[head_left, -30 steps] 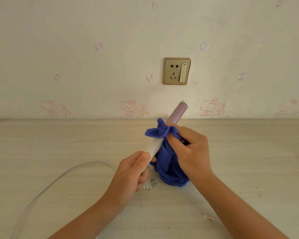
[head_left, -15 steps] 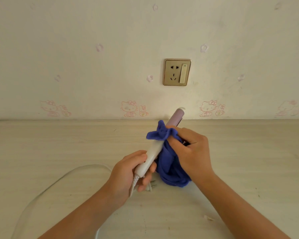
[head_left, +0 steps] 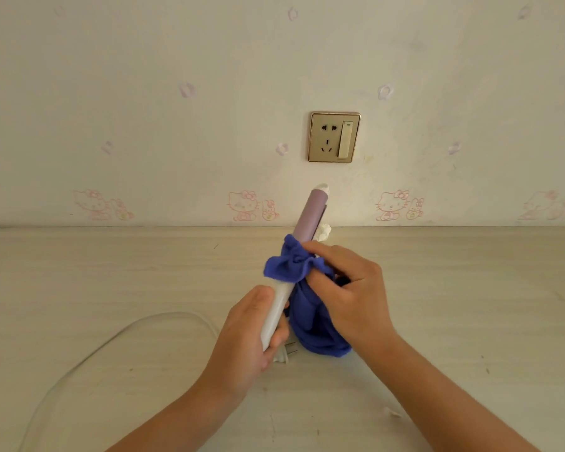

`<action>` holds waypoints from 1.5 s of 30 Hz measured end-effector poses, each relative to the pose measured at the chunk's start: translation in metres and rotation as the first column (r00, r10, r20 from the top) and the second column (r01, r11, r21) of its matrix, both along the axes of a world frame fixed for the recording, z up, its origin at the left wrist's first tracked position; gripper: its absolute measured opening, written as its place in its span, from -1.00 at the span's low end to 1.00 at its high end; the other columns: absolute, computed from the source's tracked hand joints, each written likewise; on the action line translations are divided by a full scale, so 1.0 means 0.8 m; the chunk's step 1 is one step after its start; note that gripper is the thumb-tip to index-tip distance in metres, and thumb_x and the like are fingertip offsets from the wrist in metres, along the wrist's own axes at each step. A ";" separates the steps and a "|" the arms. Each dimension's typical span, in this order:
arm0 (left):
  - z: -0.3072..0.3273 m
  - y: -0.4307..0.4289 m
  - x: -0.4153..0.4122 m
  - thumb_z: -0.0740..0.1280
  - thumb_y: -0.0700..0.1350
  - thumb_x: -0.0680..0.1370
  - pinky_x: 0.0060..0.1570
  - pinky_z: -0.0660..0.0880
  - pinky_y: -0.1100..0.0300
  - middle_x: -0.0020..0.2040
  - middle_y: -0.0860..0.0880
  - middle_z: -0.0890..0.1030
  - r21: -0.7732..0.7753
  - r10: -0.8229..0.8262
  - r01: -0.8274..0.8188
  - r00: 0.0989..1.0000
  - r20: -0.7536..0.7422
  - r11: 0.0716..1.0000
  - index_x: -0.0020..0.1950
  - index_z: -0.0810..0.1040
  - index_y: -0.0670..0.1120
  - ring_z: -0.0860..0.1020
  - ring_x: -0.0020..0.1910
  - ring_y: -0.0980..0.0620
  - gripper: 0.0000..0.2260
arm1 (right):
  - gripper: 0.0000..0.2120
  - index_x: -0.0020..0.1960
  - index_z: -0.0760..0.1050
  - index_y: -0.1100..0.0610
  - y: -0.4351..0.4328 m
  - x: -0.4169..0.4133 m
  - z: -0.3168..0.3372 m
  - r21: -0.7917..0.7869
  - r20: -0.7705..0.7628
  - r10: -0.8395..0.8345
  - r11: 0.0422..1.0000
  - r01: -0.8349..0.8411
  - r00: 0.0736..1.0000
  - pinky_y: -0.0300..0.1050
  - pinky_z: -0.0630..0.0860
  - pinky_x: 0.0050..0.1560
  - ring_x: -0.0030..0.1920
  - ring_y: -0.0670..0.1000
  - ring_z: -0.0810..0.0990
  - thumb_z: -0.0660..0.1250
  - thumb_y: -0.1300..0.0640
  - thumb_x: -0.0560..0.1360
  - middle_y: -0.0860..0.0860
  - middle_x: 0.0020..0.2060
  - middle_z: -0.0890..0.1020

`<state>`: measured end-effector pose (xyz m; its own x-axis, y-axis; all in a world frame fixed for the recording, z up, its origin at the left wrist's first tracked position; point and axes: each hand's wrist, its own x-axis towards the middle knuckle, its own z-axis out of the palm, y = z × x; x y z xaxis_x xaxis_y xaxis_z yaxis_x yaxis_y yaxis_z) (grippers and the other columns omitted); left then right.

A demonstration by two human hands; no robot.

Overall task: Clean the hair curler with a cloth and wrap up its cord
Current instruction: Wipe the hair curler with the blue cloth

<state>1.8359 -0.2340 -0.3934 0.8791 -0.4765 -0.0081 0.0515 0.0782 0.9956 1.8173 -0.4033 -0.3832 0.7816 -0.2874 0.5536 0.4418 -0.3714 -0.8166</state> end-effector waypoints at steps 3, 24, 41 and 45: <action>0.004 0.002 0.010 0.18 -0.07 0.56 -0.63 0.23 0.31 -0.51 -0.04 0.35 -0.143 0.133 -0.149 0.984 -0.118 0.978 -0.34 0.43 -0.15 0.27 -0.57 0.08 -0.70 | -0.60 0.14 0.72 0.07 0.026 -0.006 -0.009 -0.111 -0.032 0.179 0.977 -0.182 0.983 -0.32 0.50 -0.06 -0.17 -0.14 0.64 0.40 0.38 0.38 -0.22 -0.20 0.67; -0.004 0.003 0.007 0.15 0.13 0.60 -0.56 0.13 0.24 -0.48 -0.06 0.33 -0.108 -0.039 0.033 0.997 -0.060 0.994 -0.21 0.52 -0.13 0.18 -0.58 0.06 -0.61 | -0.64 0.06 0.75 0.01 0.009 -0.003 0.013 -0.001 0.007 -0.059 0.998 0.059 0.998 -0.35 0.45 -0.15 -0.28 -0.13 0.57 0.36 0.32 0.40 -0.17 -0.30 0.64; 0.007 0.000 0.006 0.11 0.37 0.63 -0.56 0.11 0.25 -0.51 -0.04 0.35 -0.082 -0.005 0.001 0.999 -0.052 0.997 -0.23 0.60 -0.08 0.19 -0.61 0.07 -0.41 | -0.62 0.07 0.74 0.07 0.016 -0.009 0.013 -0.050 0.025 -0.056 0.997 0.057 0.998 -0.29 0.47 -0.16 -0.28 -0.15 0.55 0.34 0.37 0.37 -0.09 -0.32 0.61; 0.014 0.009 0.024 0.21 0.15 0.70 -0.56 0.25 0.27 -0.54 -0.04 0.37 -0.052 0.124 -0.127 0.991 -0.052 0.991 -0.31 0.61 -0.03 0.29 -0.57 0.08 -0.53 | -0.65 0.11 0.74 0.12 0.042 -0.013 0.000 -0.173 0.006 0.121 0.978 -0.118 0.993 -0.24 0.52 -0.18 -0.26 -0.10 0.59 0.35 0.26 0.38 -0.02 -0.28 0.63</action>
